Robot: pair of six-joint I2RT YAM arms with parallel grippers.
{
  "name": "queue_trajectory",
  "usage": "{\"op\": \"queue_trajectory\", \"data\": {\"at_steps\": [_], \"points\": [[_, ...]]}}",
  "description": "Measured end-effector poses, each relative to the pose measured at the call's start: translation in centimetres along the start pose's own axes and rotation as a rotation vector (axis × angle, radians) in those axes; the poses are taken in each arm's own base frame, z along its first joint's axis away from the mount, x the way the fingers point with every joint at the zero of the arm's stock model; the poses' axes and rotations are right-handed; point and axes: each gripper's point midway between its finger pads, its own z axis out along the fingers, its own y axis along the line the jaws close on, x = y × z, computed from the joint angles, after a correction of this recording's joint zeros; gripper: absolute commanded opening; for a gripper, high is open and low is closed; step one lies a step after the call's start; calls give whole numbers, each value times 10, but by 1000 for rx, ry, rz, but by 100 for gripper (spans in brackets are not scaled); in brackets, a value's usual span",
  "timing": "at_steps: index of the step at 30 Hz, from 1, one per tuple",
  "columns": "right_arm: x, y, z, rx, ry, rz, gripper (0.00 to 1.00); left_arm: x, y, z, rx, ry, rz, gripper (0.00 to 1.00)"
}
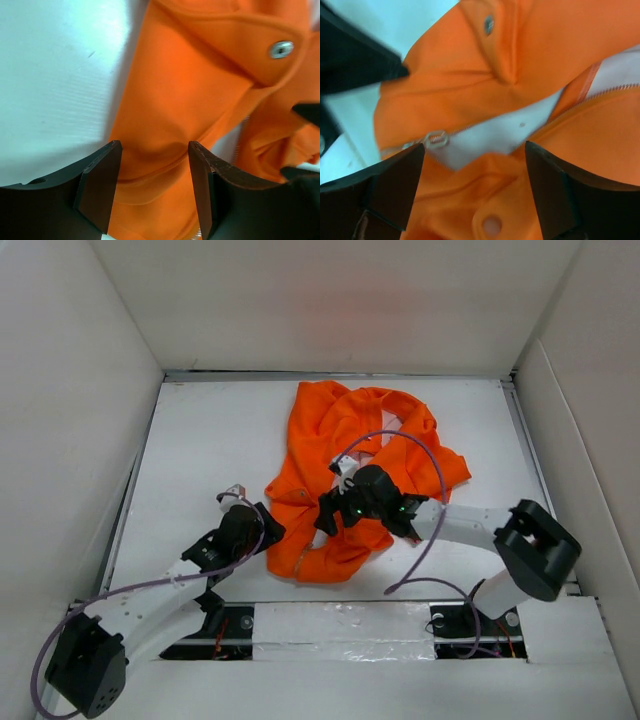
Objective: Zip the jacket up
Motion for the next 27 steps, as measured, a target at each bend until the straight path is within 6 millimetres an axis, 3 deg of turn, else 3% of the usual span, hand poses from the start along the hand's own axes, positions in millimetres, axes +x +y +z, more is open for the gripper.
{"op": "queue_trajectory", "data": {"at_steps": [5,8,9,11,15,18,22,25,27], "points": [[0,-24,49,44,25,37,93,7,7,6,-33,30,19,53],[10,-30,70,28,42,71,83,1,0,4,-13,15,26,53],[6,-29,75,19,25,87,57,-2,-3,2,-2,5,27,53],[-4,-30,83,7,-5,112,22,-10,-12,-2,27,-19,29,53],[-21,-40,89,-1,-67,168,0,-24,-31,-8,75,-47,34,52],[-47,-58,82,15,-153,213,0,-28,-43,-11,115,-45,36,52],[-94,-88,59,35,-298,277,0,-23,-54,-14,169,-12,21,52],[-129,-103,36,26,-409,309,0,-19,-68,-16,261,-2,-18,55],[-144,-104,25,-2,-460,321,0,-11,-66,-14,287,11,-46,62]]}}
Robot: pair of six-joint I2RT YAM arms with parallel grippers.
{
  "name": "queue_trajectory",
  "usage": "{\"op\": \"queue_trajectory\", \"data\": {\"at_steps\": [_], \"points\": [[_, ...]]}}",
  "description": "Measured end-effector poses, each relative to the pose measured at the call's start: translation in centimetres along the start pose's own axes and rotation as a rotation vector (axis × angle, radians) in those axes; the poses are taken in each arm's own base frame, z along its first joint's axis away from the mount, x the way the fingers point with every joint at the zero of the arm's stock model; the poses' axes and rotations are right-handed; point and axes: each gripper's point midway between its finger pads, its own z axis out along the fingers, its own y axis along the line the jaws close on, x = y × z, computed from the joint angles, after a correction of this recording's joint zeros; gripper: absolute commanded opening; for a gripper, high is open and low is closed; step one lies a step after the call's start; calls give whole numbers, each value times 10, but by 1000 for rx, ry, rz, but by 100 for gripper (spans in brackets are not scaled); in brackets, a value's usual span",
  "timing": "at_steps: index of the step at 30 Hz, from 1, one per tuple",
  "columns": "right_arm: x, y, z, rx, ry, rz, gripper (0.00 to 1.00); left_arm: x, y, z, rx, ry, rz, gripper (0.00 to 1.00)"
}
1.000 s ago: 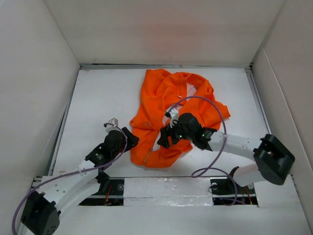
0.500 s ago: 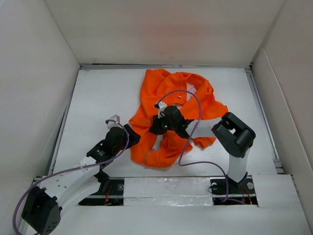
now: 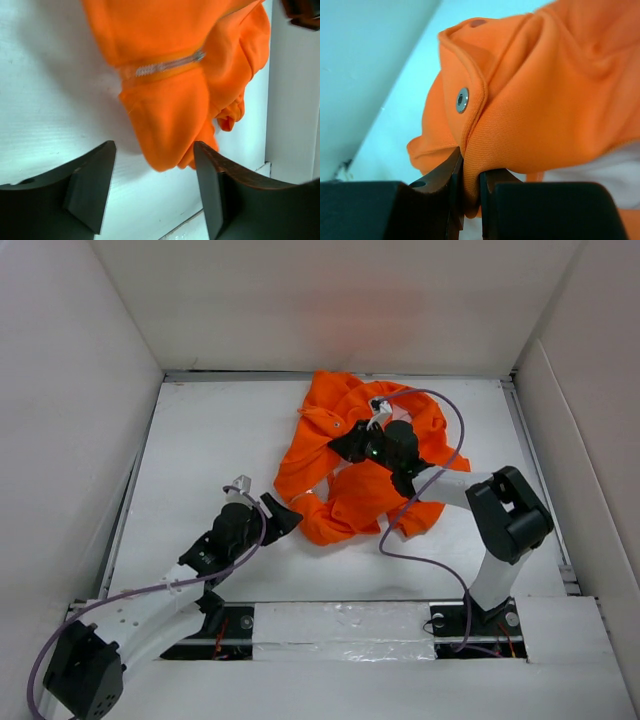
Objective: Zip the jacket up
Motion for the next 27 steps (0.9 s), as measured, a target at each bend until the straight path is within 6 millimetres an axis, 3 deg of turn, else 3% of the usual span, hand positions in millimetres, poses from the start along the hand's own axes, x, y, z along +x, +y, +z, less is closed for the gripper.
{"op": "queue_trajectory", "data": {"at_steps": [2,7,11,18,27], "points": [[-8,6,-2,-37,-22,16,0,9,10,3,-4,11,-34,69],[3,13,-9,-86,7,55,0,20,26,15,-30,17,-108,72],[8,16,-19,-101,27,69,0,7,14,21,40,-57,-147,72],[-11,24,-35,-156,-6,86,0,-21,-10,17,170,-194,-167,72],[-15,41,-44,-269,0,162,0,-27,-18,25,214,-219,-169,73]]}}
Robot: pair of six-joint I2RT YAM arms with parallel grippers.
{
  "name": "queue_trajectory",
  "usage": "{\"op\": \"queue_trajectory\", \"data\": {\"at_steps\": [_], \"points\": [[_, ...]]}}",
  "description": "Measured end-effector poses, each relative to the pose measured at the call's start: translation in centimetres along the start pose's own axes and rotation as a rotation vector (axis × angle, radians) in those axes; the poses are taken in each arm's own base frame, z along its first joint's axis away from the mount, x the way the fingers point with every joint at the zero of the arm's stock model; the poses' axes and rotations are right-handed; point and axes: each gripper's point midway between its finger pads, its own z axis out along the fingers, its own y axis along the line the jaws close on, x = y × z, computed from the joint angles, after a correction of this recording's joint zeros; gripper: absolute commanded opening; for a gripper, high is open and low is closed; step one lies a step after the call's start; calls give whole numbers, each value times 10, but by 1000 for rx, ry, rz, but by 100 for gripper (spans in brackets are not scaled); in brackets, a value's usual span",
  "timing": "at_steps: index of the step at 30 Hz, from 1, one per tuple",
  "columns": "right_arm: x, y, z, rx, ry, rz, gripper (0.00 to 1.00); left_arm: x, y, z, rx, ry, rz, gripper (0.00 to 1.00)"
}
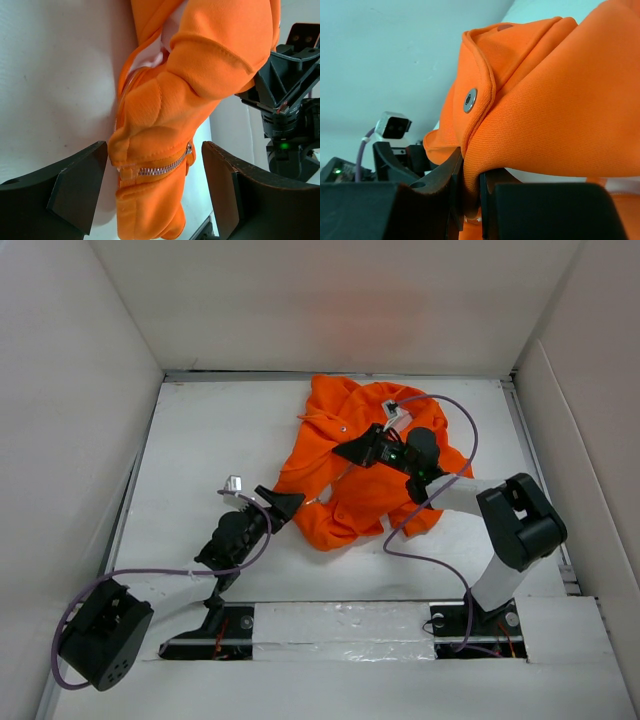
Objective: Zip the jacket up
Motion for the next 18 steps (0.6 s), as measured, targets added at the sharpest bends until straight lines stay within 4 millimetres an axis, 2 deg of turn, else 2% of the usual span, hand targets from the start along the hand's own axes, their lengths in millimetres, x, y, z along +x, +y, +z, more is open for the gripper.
{"op": "queue_trajectory", "data": {"at_steps": [4,7,9,13,16,17,18], "points": [[-2,9,-1,-43,1,11,0,-7,-8,1,32,-34,-1,71],[-1,10,-2,-51,9,18,0,-14,-17,2,68,-64,-1,65],[1,9,-4,-53,12,21,0,-17,-22,2,87,-77,0,58],[0,7,-5,-49,11,22,0,-16,-31,1,126,-67,2,41],[1,7,-5,-49,14,24,0,-10,-36,-1,156,-35,0,16],[2,7,-5,-49,15,27,0,-8,-37,-2,164,-24,2,0],[3,6,-5,-49,17,30,0,-6,-37,-4,169,-12,0,0]]}}
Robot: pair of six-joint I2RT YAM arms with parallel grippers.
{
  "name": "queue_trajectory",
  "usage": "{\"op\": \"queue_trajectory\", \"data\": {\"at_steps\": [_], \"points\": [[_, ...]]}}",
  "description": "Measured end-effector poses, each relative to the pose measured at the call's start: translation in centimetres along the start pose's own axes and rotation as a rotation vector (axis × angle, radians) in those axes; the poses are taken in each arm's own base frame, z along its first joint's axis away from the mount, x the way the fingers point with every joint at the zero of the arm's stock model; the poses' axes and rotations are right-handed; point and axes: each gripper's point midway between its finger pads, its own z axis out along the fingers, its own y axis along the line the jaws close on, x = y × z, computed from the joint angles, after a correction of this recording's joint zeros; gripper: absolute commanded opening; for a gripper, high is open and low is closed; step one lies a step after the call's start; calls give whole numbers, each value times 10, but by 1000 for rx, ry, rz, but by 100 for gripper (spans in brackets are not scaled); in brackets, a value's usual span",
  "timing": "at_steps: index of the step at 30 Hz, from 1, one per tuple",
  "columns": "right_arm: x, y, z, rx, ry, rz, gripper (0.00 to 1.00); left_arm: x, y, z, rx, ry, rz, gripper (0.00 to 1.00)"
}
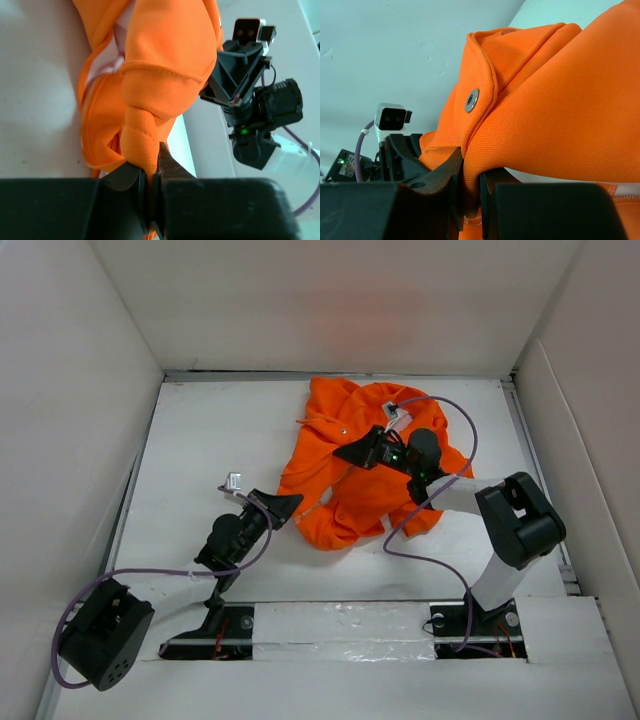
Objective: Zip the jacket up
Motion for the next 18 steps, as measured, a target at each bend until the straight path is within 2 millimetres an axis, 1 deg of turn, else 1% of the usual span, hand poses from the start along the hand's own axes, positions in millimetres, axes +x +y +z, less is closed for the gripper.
{"op": "queue_trajectory", "data": {"at_steps": [1,2,3,4,7,10,11,14,16,18], "points": [[1,-1,0,1,3,4,2,2,0,-1,1,9,1,0],[2,-2,0,3,7,7,8,3,0,-2,3,17,2,0],[3,-3,0,5,10,9,18,4,-1,-4,7,21,2,0],[4,-3,0,6,14,11,42,4,-3,-7,14,23,1,0],[8,-6,-1,10,33,-11,72,0,-12,-14,38,17,1,0],[15,-8,-5,23,64,-46,84,-3,-19,-21,54,11,-2,0],[19,-9,-9,30,76,-59,85,-4,-20,-23,56,10,-3,0],[31,-2,-26,29,117,-111,89,-2,-18,-28,40,24,-15,0],[39,6,-36,5,142,-154,91,2,-13,-30,18,44,-25,0],[47,12,-43,-25,172,-192,91,7,-8,-32,-3,67,-38,0]]}}
